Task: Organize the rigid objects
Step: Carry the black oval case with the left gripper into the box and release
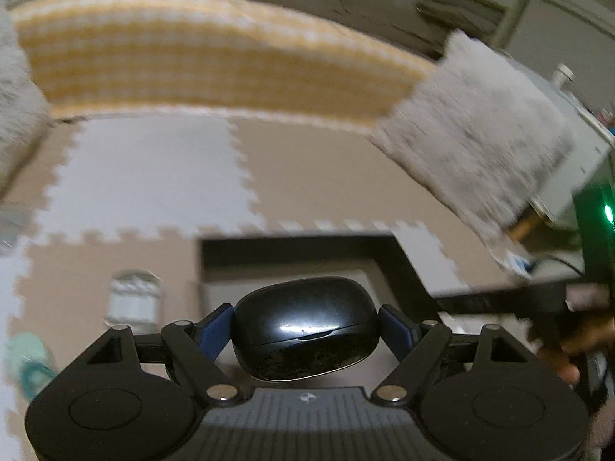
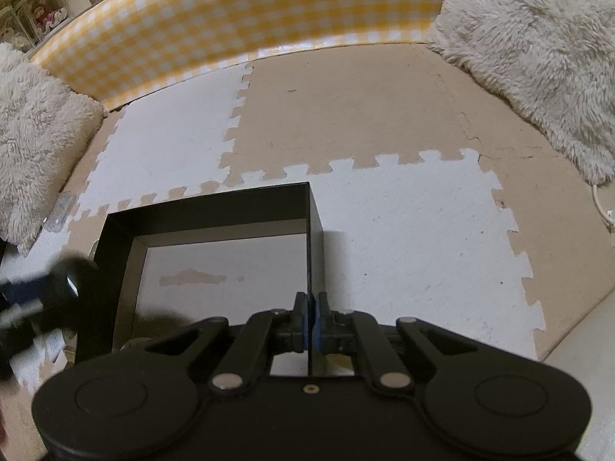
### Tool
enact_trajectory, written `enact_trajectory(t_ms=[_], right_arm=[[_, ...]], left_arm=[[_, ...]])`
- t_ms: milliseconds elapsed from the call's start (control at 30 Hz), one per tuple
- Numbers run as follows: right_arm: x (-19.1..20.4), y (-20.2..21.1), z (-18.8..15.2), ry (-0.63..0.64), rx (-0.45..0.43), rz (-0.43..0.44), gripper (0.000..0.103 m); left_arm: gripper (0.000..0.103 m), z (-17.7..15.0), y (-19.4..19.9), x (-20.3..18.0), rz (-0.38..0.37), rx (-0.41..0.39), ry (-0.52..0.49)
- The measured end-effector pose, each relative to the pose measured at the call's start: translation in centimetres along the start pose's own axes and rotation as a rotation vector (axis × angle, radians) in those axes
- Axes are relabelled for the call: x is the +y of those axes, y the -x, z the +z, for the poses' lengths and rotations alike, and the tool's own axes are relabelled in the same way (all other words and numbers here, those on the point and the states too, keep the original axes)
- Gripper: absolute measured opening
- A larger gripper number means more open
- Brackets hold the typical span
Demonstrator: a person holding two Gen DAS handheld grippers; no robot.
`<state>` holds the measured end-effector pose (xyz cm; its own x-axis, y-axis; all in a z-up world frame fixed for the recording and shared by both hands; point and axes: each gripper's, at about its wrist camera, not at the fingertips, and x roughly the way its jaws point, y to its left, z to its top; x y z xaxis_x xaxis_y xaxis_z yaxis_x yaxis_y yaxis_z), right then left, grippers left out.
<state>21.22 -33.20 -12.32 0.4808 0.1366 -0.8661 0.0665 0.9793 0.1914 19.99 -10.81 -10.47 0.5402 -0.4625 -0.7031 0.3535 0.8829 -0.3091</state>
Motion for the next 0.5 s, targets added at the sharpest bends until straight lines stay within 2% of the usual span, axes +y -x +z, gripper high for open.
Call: enact_trajectory(t_ms=[100, 233, 367, 500], right_arm=[[0.0, 0.0, 0.0, -0.003, 0.001, 0.003, 0.004], [0.0, 0.1, 0.0, -0.003, 0.001, 0.002, 0.004], [0.0, 0.0, 0.0, 0.000, 0.001, 0.000, 0.004], [-0.1, 0.0, 0.0, 0.001, 0.001, -0.002, 0.004]], left_arm=[[0.081, -1.2, -1.2, -0.6, -0.039, 0.045, 0.017], [0.081, -2.4, -2.5, -1.4, -0.049, 0.085, -0.001], [0.081, -3.4, -3.7, -1.8, -0.044, 0.095, -0.013], [0.081, -4.4, -4.0, -2.2, -0.010, 0.078, -0.073]])
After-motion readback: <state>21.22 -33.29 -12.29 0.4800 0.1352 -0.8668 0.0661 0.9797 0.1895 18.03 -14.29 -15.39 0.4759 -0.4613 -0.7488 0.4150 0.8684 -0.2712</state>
